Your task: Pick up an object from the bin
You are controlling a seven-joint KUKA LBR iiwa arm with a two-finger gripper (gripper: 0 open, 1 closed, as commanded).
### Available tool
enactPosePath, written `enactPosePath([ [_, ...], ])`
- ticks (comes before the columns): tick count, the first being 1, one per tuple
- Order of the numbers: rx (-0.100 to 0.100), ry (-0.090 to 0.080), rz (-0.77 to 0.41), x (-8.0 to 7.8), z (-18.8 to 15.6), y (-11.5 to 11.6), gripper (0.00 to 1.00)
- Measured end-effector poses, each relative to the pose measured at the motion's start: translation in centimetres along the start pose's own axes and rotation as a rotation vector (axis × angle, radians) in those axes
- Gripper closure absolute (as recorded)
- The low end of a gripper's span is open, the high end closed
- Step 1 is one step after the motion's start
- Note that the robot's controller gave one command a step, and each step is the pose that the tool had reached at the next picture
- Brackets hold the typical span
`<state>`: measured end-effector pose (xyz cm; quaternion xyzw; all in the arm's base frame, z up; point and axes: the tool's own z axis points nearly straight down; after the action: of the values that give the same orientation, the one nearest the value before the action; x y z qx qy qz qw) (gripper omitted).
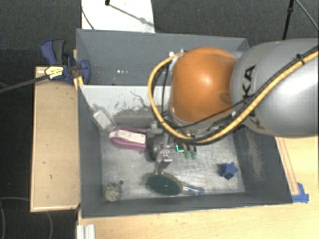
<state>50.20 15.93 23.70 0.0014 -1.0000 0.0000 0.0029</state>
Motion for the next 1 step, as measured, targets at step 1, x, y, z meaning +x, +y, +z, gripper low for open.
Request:
enactPosePath([
  [1,-0.003,-0.003,-0.274,0.43,13.87,-5.02,0.00],
])
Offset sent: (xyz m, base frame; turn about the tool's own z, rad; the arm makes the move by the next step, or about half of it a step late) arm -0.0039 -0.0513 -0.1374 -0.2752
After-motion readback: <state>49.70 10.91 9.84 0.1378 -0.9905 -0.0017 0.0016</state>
